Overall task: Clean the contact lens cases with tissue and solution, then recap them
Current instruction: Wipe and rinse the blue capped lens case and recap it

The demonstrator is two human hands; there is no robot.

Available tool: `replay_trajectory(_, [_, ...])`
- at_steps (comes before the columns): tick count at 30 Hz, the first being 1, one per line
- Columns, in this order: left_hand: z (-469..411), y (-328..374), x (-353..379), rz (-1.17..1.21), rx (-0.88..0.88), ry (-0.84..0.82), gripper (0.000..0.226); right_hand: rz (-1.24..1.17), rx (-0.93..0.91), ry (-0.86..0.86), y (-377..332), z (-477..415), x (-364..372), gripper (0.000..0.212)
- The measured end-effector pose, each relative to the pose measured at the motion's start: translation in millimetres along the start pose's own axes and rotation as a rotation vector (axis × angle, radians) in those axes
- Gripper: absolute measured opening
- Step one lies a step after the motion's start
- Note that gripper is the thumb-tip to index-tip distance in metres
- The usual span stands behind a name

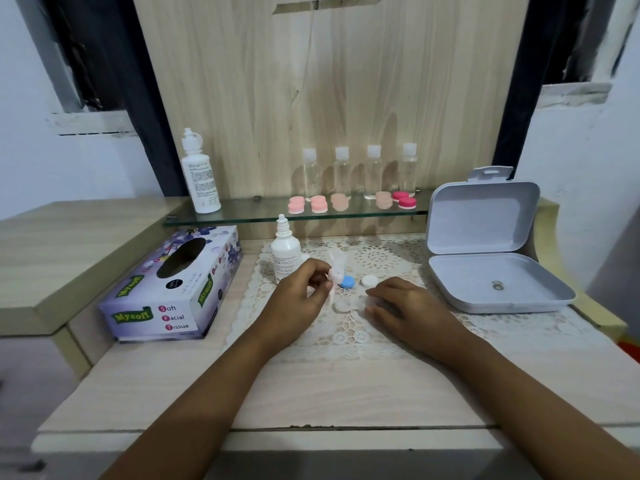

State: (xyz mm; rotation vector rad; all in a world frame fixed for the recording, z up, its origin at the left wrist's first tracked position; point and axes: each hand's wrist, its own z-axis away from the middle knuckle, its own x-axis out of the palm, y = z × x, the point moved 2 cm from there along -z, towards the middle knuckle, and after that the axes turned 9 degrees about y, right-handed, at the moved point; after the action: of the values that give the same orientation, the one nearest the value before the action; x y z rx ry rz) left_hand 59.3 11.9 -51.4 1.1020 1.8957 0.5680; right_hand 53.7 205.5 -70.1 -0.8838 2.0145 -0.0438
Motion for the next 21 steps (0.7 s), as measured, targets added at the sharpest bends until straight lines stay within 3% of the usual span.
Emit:
replay_trajectory(6, [0,7,6,0.386,-0.126,-0.036,0.023,-0.129,0.072,0.14,-7,-4,-11,0.049])
replay_trajectory(10, [2,13,11,0.505,-0.142,-0.107,0.022,-0.332,0.075,0.177,-16,-5,-16,0.05])
replay_trajectory(15, [4,14,17,0.489,-0.177,-0.138,0.023,-0.492,0.145,0.165,-22,-6,-16,0.011])
replay_trajectory(18, [4,13,18,0.44,-0.171,-0.112,0.019,-0.687,0.229,0.172,-21,-6,-17,0.01])
replay_trajectory(21, [3,11,15,0.216,-0.104,-0.024,0.014,-0.933,0.423,0.221,-16,-7,-25,0.021])
